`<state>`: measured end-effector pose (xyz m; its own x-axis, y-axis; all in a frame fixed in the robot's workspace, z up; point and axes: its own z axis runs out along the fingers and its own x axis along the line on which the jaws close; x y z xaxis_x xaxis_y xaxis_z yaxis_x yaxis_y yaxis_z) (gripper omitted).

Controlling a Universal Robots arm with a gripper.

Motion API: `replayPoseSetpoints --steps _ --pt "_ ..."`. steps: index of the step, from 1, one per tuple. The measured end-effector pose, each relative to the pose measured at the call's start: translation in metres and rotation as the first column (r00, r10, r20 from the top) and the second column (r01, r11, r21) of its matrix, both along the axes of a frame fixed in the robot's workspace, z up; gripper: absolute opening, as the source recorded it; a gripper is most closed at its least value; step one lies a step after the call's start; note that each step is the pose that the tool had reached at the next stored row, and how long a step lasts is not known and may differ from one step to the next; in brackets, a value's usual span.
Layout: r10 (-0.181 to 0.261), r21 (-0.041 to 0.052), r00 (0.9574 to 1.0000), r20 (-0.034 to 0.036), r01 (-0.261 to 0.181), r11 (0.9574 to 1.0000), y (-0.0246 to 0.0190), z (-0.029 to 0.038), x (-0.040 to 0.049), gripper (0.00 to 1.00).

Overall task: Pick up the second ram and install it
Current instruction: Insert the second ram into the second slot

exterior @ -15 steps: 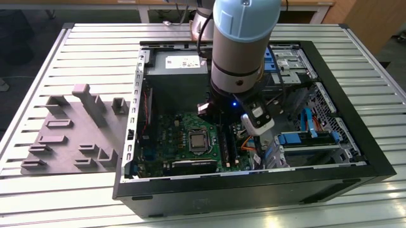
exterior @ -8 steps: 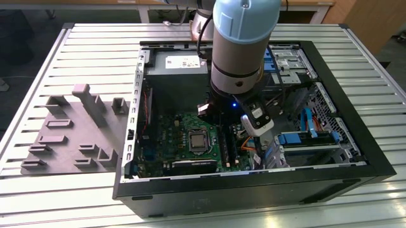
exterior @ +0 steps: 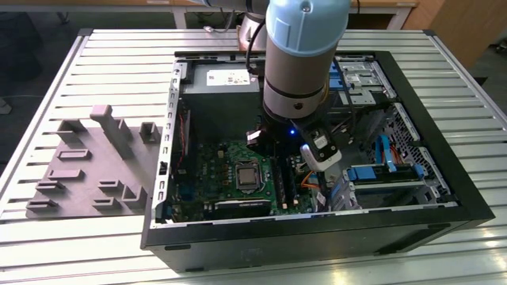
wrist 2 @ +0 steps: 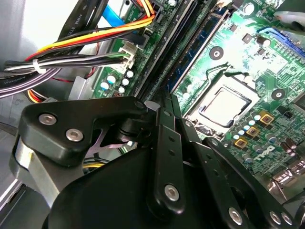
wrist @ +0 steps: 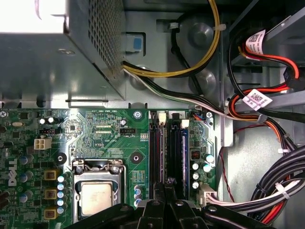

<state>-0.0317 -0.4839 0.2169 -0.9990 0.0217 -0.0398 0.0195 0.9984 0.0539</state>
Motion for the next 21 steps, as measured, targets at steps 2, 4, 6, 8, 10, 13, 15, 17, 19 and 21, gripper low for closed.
replayPoseSetpoints --steps 2,4,6,8,10,13,15,17,19,21 --pt "0.0 0.0002 1.0 0.0001 0.0 1.0 0.0 -0.0001 0.0 0.11" --pt "0.0 -0.0001 1.0 0.0001 0.0 1.0 0.0 -0.0008 0.0 0.11" --pt "0.0 -0.0009 1.0 0.0001 0.0 1.0 0.0 -0.0007 0.0 0.11" --pt "0.0 -0.001 1.0 0.0001 0.0 1.0 0.0 -0.0007 0.0 0.11" --pt "0.0 -0.001 1.0 0.0001 0.0 1.0 0.0 -0.0007 0.0 0.11" --pt "0.0 -0.0011 1.0 0.0001 0.0 1.0 0.0 -0.0007 0.0 0.18" --pt "0.0 -0.0011 1.0 0.0001 0.0 1.0 0.0 -0.0007 0.0 0.25" --pt "0.0 -0.0013 1.0 0.0 0.0 1.0 0.0 -0.0005 0.0 0.25" --pt "0.0 -0.0013 1.0 0.0001 0.0 1.0 0.0 0.0011 0.0 0.25" --pt "0.0 -0.0012 1.0 0.0001 0.0 1.0 0.0 0.0045 0.0 0.25"
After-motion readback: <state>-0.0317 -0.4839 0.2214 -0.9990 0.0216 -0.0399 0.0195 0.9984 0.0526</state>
